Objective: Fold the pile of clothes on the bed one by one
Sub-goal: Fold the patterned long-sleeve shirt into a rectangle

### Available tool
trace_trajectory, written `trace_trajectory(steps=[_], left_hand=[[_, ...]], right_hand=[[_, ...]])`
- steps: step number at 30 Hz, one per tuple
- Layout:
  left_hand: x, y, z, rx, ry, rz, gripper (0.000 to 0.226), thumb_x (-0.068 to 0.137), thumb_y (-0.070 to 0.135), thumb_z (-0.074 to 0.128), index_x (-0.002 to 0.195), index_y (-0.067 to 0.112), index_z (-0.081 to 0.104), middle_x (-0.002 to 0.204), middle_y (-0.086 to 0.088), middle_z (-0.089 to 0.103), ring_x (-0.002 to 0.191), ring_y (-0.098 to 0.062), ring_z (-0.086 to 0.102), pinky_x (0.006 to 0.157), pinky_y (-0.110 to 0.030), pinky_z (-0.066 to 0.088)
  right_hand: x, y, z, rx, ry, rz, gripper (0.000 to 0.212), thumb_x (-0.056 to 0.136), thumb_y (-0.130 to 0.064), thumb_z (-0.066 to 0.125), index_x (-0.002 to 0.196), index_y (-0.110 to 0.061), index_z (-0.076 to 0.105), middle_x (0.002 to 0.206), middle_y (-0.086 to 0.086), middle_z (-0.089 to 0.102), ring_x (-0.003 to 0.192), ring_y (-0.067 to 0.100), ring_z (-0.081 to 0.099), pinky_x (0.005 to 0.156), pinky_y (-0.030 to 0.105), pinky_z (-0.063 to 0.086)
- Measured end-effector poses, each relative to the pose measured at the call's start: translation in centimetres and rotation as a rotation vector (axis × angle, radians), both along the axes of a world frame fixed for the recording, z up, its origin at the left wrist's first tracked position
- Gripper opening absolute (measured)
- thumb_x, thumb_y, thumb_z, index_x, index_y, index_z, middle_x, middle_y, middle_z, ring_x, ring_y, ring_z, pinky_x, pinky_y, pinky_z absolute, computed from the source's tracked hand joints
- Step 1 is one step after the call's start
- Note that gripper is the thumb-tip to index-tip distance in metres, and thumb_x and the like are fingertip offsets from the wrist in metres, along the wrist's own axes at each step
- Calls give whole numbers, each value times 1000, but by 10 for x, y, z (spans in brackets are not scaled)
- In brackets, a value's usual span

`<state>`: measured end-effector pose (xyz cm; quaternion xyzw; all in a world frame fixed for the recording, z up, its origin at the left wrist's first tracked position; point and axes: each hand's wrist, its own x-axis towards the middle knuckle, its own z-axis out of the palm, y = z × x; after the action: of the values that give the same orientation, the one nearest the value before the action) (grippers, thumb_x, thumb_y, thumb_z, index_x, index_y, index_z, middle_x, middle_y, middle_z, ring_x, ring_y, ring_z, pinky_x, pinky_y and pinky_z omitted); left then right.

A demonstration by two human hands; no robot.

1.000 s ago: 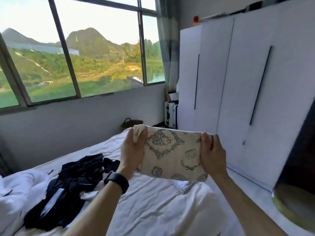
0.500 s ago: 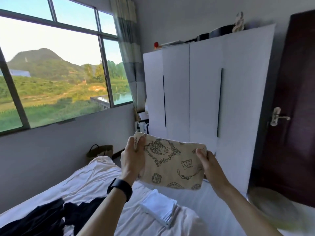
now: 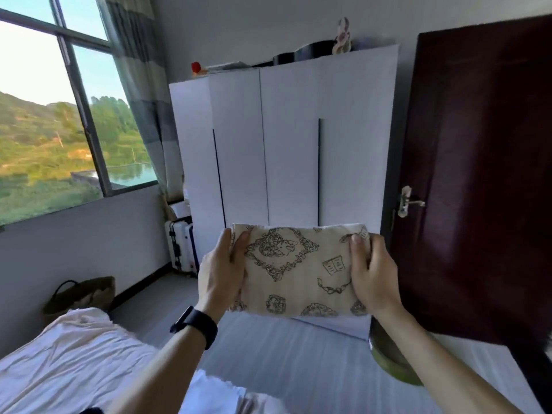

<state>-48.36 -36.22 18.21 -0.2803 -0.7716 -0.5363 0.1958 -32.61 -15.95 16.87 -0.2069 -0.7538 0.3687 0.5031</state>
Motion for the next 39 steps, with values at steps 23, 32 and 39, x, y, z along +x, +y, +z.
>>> trace_trajectory(steps=[23, 32, 39], left_hand=[[-202, 331, -30, 180, -76, 142, 29, 92, 59, 54, 114, 41, 53, 79, 3, 74, 69, -19, 71, 63, -49, 60], [-322, 386, -64, 192, -165, 283, 20, 96, 50, 56, 110, 36, 56, 68, -1, 70, 53, -7, 62, 49, -34, 51], [-372, 382, -149, 175, -280, 533, 14, 95, 53, 55, 105, 42, 53, 67, -2, 69, 57, -17, 67, 50, -46, 56]], right_hand=[[-245, 375, -16, 164, 28, 146, 40, 96, -65, 34, 109, -32, 53, 88, -18, 64, 78, 1, 61, 65, 26, 47], [-403, 443, -38, 154, -14, 291, 41, 98, -58, 42, 115, -24, 57, 90, -25, 62, 88, -9, 60, 67, 14, 43], [-521, 449, -110, 145, -133, 570, 49, 96, -64, 38, 118, -23, 54, 88, -25, 56, 78, -4, 59, 59, 22, 42]])
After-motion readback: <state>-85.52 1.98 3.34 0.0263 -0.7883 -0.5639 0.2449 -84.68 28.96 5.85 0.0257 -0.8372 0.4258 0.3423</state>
